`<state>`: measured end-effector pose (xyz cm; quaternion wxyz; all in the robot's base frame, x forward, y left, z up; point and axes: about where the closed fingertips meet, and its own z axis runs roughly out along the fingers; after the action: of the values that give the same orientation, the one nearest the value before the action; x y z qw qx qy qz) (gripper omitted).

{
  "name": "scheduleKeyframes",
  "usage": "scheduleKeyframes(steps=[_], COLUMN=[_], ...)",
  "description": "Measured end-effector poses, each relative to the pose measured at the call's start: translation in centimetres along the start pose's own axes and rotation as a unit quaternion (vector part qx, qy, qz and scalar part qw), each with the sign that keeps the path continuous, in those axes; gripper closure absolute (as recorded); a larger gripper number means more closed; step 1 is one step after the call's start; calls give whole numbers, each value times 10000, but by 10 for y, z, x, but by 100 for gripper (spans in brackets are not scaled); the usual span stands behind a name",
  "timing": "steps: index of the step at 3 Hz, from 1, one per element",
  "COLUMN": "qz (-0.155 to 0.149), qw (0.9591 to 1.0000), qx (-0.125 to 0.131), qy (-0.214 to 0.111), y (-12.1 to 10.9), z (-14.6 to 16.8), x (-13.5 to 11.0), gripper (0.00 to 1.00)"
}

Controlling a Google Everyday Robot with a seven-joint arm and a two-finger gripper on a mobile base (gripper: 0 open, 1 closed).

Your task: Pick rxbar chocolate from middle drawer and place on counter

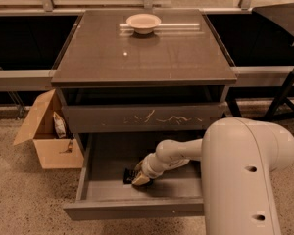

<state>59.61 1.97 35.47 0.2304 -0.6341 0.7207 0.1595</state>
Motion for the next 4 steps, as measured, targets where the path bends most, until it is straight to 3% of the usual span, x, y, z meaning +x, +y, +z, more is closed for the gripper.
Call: scheduleKeyframes(steps=[1,2,3,4], qz=[-188,-416,-699,-1077], qw=[9996,9965,9849,9642], qx=[79,130,107,206], qy=[-194,-713,-1579,-2413], y=[-3,-11,-12,-15], z=[-15,-46,-97,-154], x=[-2,-18,-36,-39], gripper=[100,100,100,100])
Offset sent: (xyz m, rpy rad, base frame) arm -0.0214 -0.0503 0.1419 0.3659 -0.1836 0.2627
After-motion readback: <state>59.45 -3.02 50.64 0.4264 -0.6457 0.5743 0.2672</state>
